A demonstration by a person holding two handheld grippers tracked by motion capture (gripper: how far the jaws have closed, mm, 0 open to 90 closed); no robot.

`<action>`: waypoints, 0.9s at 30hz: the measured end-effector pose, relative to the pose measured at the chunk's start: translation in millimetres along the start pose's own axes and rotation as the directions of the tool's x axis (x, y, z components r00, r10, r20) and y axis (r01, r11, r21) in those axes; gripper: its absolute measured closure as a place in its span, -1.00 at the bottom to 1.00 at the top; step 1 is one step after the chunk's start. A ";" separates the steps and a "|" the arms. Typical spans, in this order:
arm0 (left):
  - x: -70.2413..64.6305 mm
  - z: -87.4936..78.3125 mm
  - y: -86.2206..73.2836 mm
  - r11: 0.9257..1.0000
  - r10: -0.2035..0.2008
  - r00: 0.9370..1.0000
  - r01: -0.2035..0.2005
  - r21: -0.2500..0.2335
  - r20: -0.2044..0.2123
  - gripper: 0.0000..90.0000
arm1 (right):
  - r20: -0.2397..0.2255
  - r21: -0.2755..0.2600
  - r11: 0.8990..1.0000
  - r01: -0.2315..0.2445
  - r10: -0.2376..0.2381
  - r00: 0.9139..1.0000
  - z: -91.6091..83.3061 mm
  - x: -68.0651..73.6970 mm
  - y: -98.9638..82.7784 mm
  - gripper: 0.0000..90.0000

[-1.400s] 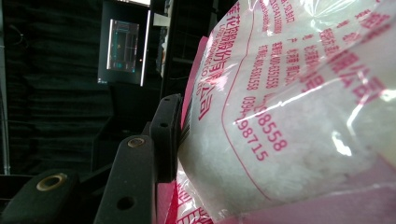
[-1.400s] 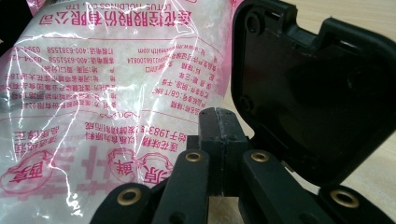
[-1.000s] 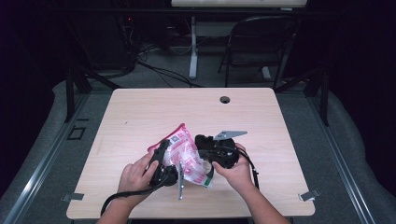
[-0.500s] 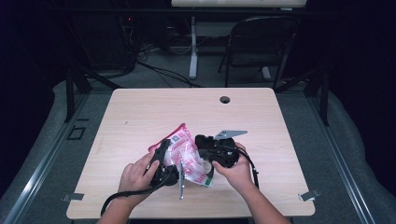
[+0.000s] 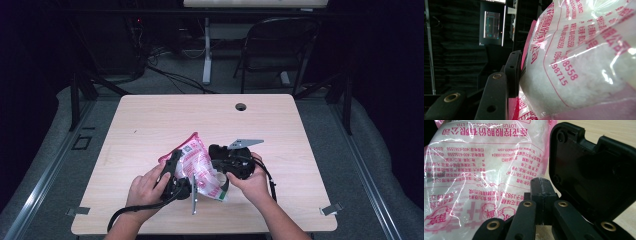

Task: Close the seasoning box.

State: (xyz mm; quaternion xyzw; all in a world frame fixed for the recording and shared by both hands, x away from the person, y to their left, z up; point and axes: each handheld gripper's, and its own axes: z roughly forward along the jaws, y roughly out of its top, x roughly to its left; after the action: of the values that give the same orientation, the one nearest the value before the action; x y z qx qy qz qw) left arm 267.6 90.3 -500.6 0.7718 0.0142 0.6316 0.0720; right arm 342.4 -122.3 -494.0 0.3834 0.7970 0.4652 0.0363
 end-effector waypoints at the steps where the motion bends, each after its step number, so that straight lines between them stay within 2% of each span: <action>1: 0.0 0.0 0.0 1.000 -0.001 1.000 0.001 0.000 0.000 0.34 | -0.001 0.002 1.000 0.000 0.000 1.000 0.2 -0.2 0.2 1.00; 9: -0.4 0.0 -0.4 1.000 -0.001 1.000 0.001 0.007 0.001 0.35 | -0.004 0.002 1.000 0.002 -0.002 1.000 2.1 -1.5 0.3 1.00; 16: -1.8 -0.3 -0.1 1.000 -0.005 1.000 0.005 0.011 -0.003 0.36 | -0.007 0.021 1.000 -0.018 0.018 1.000 2.4 -3.2 -1.3 1.00; 27: -1.2 -0.5 0.7 1.000 0.008 1.000 -0.008 0.008 -0.011 0.36 | -0.029 0.047 0.998 -0.032 0.034 0.999 2.5 -5.3 -4.9 0.89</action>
State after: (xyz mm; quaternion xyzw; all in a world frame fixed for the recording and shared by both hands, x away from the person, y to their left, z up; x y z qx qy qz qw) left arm 266.8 89.5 -501.6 0.7685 0.0138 0.6362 0.0665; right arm 344.3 -125.3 -500.8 0.3903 0.8016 0.4529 0.0081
